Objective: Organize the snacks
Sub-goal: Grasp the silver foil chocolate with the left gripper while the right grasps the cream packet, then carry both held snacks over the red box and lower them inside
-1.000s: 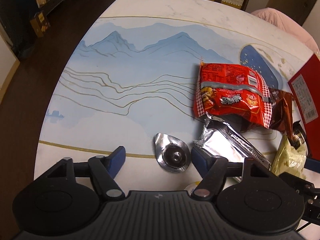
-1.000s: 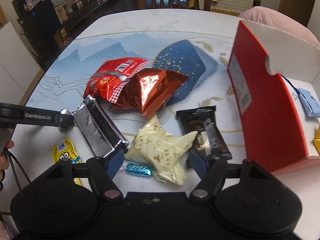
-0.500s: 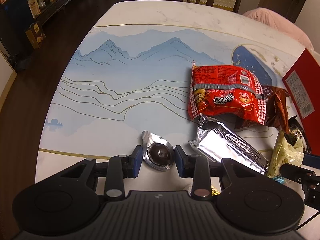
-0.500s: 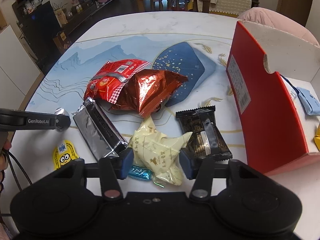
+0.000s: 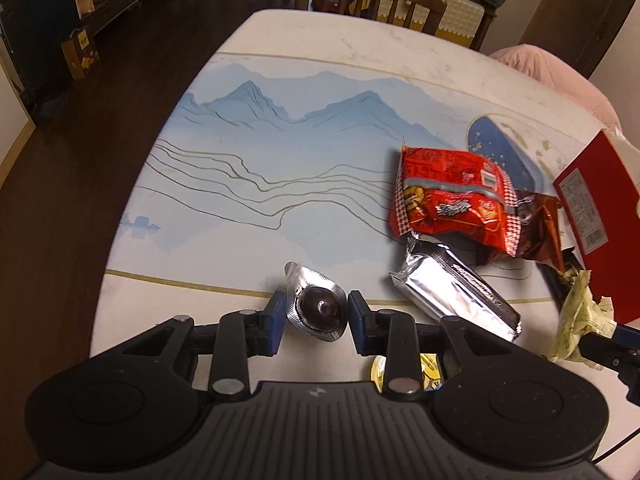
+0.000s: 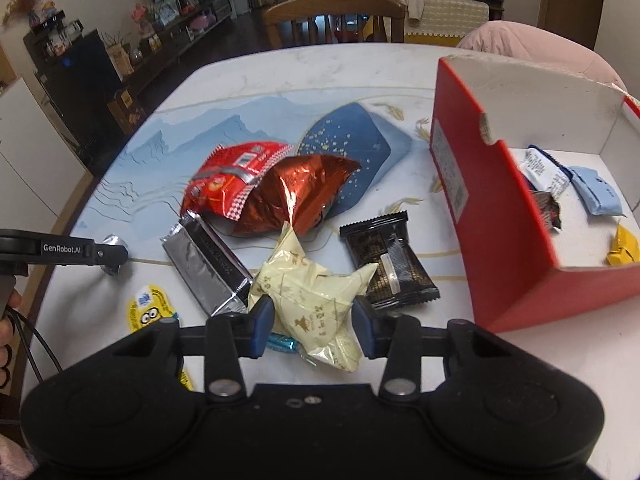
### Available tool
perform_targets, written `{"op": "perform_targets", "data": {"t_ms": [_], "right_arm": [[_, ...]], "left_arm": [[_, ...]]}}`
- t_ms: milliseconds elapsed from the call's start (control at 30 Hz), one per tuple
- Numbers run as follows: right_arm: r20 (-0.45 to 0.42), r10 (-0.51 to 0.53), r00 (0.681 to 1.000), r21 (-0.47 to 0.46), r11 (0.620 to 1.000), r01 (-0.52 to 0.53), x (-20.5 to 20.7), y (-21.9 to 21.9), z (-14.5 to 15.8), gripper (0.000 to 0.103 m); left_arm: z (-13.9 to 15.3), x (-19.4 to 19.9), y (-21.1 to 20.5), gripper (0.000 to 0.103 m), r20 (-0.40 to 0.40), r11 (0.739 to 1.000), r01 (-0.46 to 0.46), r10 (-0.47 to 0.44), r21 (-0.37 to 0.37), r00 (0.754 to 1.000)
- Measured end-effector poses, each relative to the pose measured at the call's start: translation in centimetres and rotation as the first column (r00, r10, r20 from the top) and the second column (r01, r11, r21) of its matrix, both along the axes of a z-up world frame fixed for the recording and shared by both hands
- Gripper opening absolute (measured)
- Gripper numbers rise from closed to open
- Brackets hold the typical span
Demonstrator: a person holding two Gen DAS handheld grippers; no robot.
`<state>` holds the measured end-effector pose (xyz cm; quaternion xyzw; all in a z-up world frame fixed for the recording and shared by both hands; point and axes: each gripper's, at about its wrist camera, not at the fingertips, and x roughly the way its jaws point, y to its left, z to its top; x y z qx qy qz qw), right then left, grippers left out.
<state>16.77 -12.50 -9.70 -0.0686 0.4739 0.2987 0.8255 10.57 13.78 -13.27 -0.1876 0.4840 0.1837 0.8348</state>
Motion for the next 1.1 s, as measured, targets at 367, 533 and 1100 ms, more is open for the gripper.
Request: {"op": "perform_targets", "data": {"t_ms": [367, 533, 1100], "right_arm": [[0.084, 0.001, 0.996, 0.044, 0.999, -0.005, -1.5, -2.5, 4.6, 0.041], [0.122, -0.019, 0.992, 0.061, 0.998, 0.012, -1.1, -4.3, 6.6, 0.041], [0.246, -0.111, 0.963, 0.082, 0.992, 0.093, 4.7, -13.0, 10.7, 0.041]], "left_arm": [[4.4, -1.1, -1.9, 0.032, 0.066, 0.999, 0.048, -0.047, -0.004, 0.997], [7.2, -0.8, -3.9, 0.032, 0.117, 0.995, 0.102, -0.102, 0.008, 0.988], [14.7, 6.4, -15.0, 0.032, 0.224, 0.953, 0.295, -0.304, 0.075, 0.926]]}}
